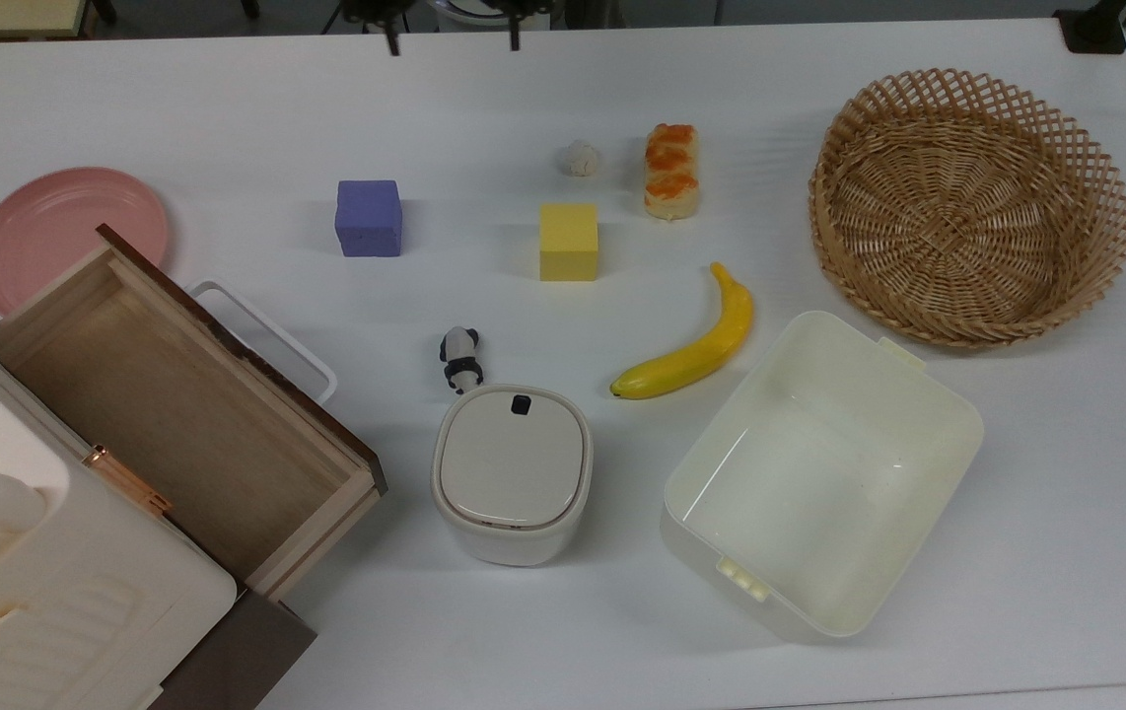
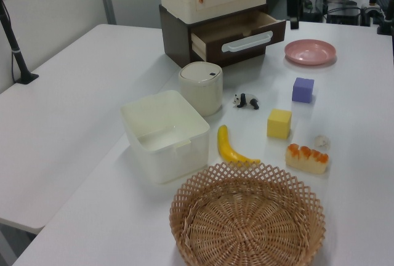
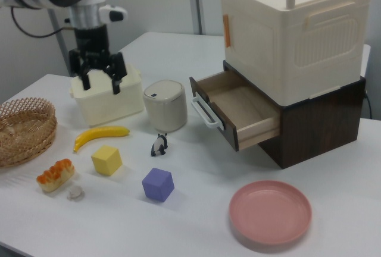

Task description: Put the bread in the basket

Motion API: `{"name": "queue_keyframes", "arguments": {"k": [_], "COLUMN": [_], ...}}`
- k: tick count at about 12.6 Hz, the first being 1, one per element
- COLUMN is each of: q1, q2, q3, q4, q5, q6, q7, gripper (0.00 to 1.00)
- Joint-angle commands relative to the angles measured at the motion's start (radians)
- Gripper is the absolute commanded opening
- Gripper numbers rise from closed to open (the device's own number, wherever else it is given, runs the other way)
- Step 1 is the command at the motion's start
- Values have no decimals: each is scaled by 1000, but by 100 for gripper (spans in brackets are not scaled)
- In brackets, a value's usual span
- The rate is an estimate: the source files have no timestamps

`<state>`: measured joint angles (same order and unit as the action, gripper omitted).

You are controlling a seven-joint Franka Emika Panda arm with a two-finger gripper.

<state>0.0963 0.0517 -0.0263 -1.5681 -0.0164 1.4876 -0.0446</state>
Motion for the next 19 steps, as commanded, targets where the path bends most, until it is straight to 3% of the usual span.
{"name": "queue_keyframes", "arguments": {"k": [1, 4, 8, 12, 15, 17, 18, 19], "q1": [89, 102, 151, 174, 209, 218, 218, 217], "q2": [-116, -116, -83, -29, 81, 109, 105, 91], "q3": [12, 101, 198, 220, 220, 218, 218, 218], "q4": [-231, -379, -602, -656, -662, -665, -664, -661], "q5": [9, 73, 76, 76, 75, 73, 73, 73], "q6": [60, 222, 532, 614, 698, 730, 734, 721], "q7": [29, 216, 341, 365, 425, 437, 437, 440], "gripper": [100, 100, 100, 100, 100, 92, 74, 49]}}
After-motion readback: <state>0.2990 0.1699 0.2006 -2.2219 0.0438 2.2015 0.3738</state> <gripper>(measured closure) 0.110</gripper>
